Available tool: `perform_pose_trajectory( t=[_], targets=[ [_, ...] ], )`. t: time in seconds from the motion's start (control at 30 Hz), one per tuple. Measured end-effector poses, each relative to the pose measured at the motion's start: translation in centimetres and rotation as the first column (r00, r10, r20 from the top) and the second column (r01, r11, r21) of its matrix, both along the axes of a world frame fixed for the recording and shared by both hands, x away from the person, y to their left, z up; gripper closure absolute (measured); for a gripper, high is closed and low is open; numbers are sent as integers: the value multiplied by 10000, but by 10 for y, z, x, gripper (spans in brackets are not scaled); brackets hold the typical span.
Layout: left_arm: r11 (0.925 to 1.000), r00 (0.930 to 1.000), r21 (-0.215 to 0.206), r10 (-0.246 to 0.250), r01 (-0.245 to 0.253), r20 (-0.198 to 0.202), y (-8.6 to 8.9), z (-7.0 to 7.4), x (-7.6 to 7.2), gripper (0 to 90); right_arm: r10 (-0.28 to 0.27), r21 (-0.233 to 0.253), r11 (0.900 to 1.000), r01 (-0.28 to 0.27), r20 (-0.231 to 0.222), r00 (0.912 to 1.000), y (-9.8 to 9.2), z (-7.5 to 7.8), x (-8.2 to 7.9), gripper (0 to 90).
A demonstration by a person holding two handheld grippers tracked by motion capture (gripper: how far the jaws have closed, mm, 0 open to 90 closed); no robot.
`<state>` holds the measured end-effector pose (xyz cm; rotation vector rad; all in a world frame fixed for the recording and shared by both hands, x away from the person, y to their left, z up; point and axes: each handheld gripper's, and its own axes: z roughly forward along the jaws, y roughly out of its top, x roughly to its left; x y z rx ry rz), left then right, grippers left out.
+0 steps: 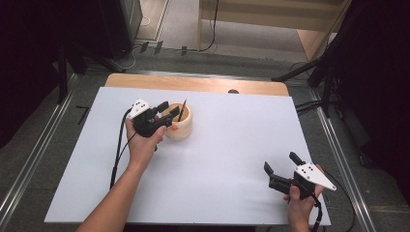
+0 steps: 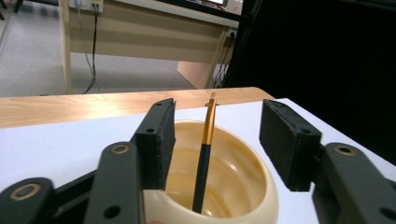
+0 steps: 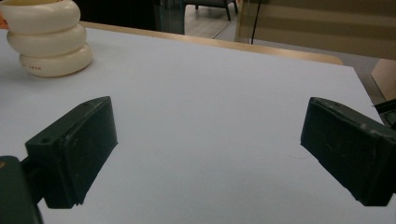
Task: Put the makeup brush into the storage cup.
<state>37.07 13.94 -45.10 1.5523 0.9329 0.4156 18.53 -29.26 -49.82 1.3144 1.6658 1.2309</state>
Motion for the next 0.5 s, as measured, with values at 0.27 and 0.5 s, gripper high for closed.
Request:
perform_pose_trajectory(
  t=[0.27, 0.5],
  targets=[
    [9998, 9998, 70, -178, 178, -44, 11, 3, -9, 426, 14, 20, 10000, -14, -21, 10000, 1, 0, 0, 40],
    [9993, 9998, 330, -190, 186, 106, 18, 7, -18, 400, 73, -14, 10000, -73, -15, 10000, 2, 0, 1, 40]
  ],
)
